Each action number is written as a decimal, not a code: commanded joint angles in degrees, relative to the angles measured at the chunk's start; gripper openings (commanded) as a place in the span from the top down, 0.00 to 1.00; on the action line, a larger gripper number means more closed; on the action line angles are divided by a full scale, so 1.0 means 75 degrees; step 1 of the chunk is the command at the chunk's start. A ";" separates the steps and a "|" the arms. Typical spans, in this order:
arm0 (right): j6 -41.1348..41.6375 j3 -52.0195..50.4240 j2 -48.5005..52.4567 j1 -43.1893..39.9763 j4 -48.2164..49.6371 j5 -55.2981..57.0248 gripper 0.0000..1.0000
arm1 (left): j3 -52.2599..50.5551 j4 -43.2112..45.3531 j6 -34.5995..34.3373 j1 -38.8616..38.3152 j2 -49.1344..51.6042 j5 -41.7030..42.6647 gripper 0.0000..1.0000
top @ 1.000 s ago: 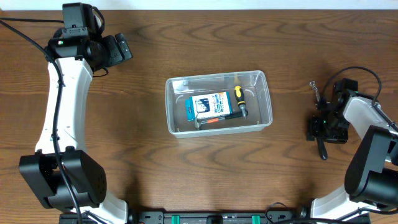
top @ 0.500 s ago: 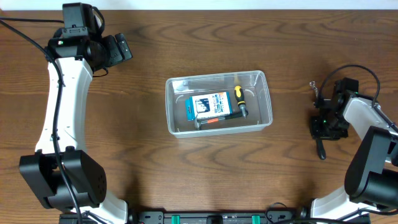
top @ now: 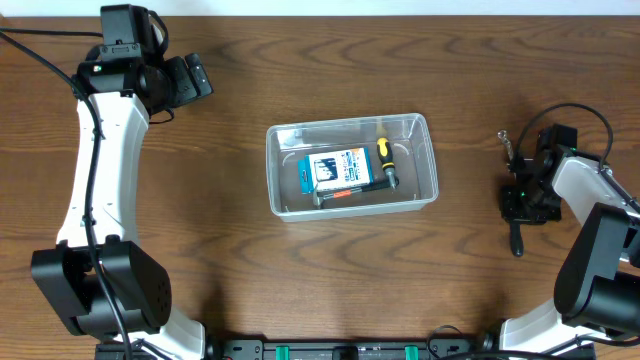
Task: Pack container
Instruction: 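Lower the right gripper and grasp the yellow-handled screwdriver's handle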
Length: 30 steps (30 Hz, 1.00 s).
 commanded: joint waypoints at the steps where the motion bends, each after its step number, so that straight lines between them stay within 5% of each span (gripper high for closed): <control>1: 0.0122 -0.0425 0.0571 -0.0050 0.0067 0.0414 0.90 | 0.0105 -0.0015 -0.0093 0.0012 -0.0003 0.0017 0.02; 6: 0.0119 -0.0423 0.0571 -0.0047 0.0105 -0.0038 0.99 | 0.0105 -0.0012 -0.0093 0.0012 -0.0003 0.0017 0.02; 30: 0.0431 0.2591 0.0571 -0.0003 -0.1667 -0.0498 0.99 | 0.0105 -0.0012 -0.0093 0.0012 -0.0003 0.0017 0.02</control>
